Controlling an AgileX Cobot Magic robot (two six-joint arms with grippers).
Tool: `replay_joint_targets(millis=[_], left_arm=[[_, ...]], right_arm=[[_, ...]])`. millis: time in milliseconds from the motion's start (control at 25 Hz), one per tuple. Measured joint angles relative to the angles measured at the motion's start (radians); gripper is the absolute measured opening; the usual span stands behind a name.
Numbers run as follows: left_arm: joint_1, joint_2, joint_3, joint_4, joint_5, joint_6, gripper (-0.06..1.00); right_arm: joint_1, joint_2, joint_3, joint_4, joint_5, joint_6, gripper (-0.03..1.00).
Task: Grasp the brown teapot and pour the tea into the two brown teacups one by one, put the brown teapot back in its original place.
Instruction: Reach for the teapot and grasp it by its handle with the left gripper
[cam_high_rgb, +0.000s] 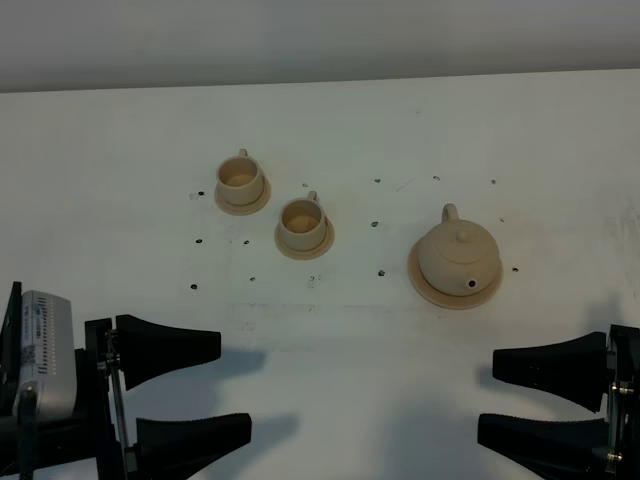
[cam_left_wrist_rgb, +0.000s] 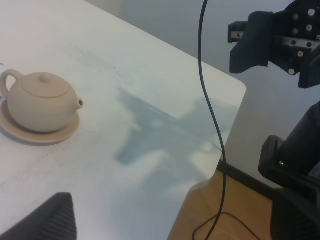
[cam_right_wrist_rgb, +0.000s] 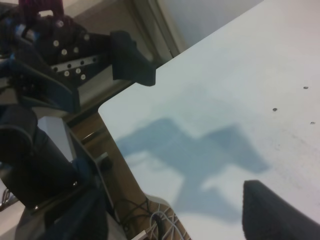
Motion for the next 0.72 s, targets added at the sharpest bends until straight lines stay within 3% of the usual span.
replay_joint_targets(millis=[720], left_arm=[[0.0,0.0,0.0,0.0,-0.004,0.0,0.74]], right_arm=[[0.0,0.0,0.0,0.0,0.001,0.011,0.56]])
